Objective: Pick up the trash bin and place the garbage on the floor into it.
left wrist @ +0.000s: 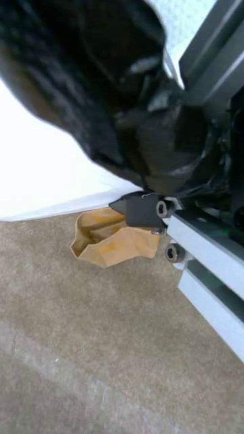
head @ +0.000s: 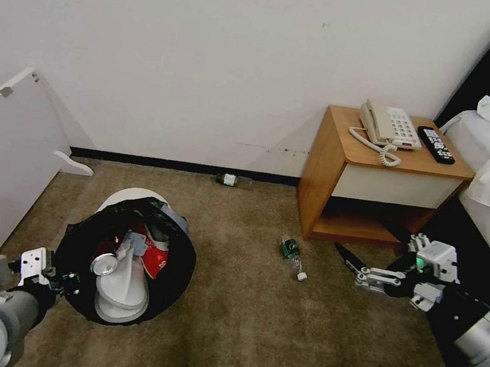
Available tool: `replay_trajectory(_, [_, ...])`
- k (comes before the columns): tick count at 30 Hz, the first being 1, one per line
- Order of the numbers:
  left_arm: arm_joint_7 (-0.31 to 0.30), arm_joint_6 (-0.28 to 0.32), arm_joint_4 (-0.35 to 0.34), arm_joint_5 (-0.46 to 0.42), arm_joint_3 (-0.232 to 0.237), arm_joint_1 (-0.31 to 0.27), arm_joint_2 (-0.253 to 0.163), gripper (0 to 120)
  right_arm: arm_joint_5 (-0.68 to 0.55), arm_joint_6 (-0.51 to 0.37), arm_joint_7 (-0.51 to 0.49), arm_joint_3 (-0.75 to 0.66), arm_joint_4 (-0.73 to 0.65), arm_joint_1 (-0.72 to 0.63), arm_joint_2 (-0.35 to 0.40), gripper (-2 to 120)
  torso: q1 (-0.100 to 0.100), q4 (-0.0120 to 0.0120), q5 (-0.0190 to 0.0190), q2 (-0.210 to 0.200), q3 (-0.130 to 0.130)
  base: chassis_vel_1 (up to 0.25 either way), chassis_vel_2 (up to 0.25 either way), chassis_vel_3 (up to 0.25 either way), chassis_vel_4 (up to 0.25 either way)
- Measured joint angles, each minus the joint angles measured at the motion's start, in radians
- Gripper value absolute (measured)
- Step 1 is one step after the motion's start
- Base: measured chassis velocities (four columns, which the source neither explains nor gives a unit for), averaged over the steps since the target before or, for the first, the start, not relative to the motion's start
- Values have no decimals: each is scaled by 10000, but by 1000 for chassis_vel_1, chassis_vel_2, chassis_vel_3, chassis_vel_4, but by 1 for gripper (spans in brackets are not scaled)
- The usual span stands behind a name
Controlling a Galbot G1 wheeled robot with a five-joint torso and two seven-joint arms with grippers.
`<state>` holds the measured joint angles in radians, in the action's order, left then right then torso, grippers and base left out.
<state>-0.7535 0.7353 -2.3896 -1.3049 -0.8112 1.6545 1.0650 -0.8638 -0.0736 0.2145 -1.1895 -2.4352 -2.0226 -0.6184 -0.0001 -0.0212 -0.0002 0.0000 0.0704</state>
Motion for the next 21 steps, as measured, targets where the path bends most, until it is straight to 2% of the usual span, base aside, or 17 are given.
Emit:
replay_trajectory(6, [39,0,291,113,411,-441,23,0,340,3,177,-31,-36,-138,-398,100,0,5,1,0,0,0,0,0,0])
replay_trajectory(7, [42,0,370,156,488,-532,2,0,396,4,201,-32,-42,-122,-489,100,0,-3,0,0,0,0,0,0,0])
replay_trajectory(10, [70,0,431,202,615,-666,-25,0,426,0,219,-56,-104,-87,-625,100,0,-2,2,0,0,0,0,0,0])
replay_trajectory(17, [106,0,519,314,779,-790,-21,0,459,35,282,-315,-187,-263,-683,100,0,1,2,0,1,0,0,0,0])
replay_trajectory(21, [158,0,522,664,1022,-794,165,0,581,98,501,-518,-239,-427,-792,100,0,0,1,0,0,0,0,0,0])
